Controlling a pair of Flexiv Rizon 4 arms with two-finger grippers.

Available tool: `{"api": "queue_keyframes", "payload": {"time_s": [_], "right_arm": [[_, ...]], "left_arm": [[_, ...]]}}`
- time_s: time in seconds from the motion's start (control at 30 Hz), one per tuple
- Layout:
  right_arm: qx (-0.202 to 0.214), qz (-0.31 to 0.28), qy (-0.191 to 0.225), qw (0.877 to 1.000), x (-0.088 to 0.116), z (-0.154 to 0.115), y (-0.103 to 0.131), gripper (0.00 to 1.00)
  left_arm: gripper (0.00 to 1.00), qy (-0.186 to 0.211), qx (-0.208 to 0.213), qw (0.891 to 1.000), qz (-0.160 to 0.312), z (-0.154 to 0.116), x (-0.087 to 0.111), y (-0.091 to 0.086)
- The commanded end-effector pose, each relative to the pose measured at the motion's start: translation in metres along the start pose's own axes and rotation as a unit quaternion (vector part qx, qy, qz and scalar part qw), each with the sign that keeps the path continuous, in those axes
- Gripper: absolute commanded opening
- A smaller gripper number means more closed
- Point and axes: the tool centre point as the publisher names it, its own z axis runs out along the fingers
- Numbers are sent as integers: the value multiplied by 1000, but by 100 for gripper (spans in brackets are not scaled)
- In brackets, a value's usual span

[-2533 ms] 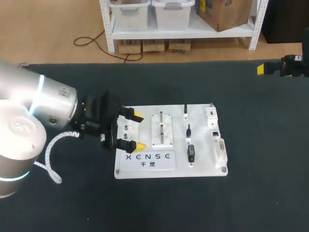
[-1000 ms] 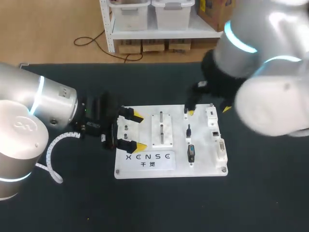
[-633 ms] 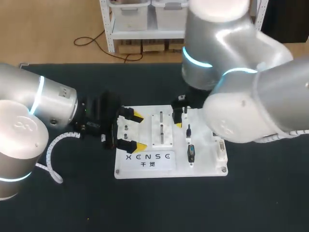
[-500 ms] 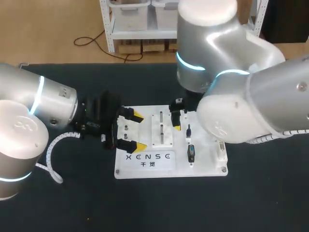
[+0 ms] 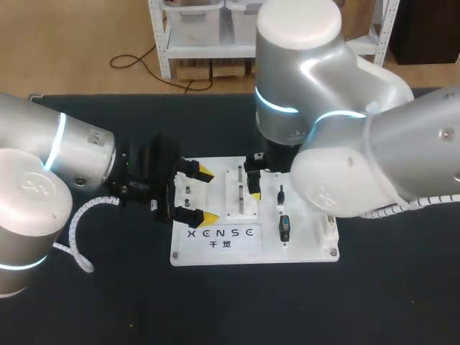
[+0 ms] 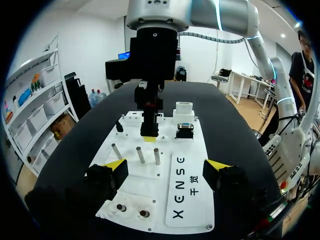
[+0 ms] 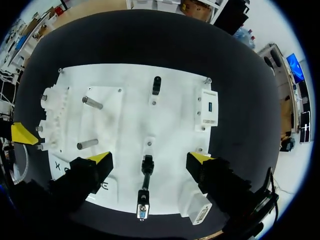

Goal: Insert the Ethernet cable into its matching sockets.

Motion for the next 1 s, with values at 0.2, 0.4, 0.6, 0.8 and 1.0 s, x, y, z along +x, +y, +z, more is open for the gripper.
{"api": "queue_keyframes", "payload": {"time_s": [0.2,0.4,0.6,0.8,1.0], "right_arm": [[-4,7,6,1000,3,3,-1,48],[-4,2,6,1000,3,4,-1,32],[-9,-6,6,1000,4,5,0,6],[-13,-11,6,1000,3,3,0,0],[-16,-20,3,1000,0,-11,-7,0]], "left_arm": [[100,-3,-1,1000,1,0,2,-1],[100,-3,-1,1000,1,0,2,-1],[100,-3,-1,1000,1,0,2,-1],[100,-3,-1,1000,1,0,2,-1],[100,-3,-1,1000,1,0,2,-1]]}}
